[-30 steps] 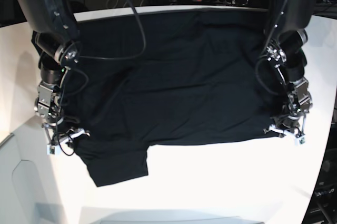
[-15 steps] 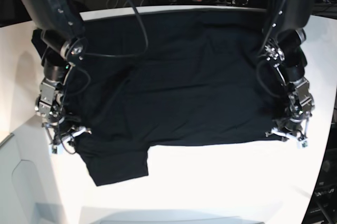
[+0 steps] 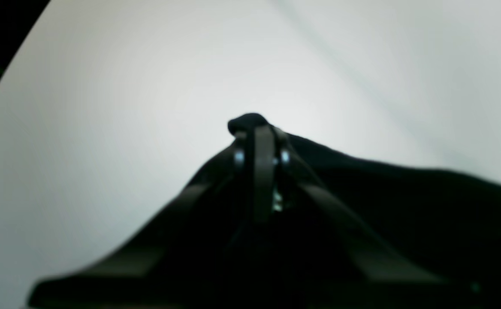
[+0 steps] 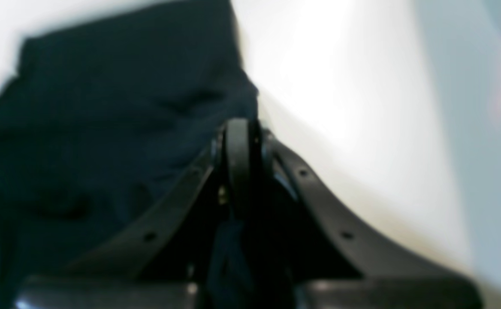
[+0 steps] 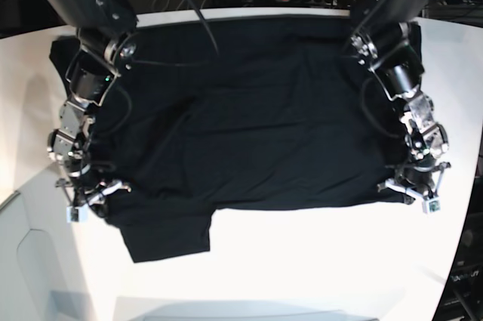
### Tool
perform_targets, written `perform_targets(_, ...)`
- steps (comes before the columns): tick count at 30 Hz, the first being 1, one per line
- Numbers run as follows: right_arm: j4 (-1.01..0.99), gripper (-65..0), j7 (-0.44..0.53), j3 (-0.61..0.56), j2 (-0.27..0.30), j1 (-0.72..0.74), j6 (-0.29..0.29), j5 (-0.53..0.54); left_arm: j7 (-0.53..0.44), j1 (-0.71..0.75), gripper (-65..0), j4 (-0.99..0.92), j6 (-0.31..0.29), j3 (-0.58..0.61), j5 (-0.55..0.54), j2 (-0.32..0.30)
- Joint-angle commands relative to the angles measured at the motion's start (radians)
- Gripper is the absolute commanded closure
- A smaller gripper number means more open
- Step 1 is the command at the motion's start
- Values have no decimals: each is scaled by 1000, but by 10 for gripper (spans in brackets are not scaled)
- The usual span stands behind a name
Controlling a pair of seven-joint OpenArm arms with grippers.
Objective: Fold the T-shirt properly
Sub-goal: 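Fold the grasped corners toward the collar edge with both grippers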
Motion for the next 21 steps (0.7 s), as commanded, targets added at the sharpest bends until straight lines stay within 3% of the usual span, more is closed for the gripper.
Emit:
perform_targets(1,43,0,22,0,14,15,17,19,-24,-15,-1,42,1,0,-7,-16)
perform_targets(4,110,0,-12,3,2,-14,21,20,-24,23,-1,117,1,0,-7,7)
perform_targets(7,191,0,-27,3,-6,-54,87,28,-24,74,-1,192,1,0,-8,26)
perform_targets(14,346,0,-27,-4,-24,-184,88,125,-25,175,-1,369,0,0,-15,76)
perform_targets(21,440,0,-27,-4,-23,-284,88,148,-24,315,-1,488,0,0,-165,73)
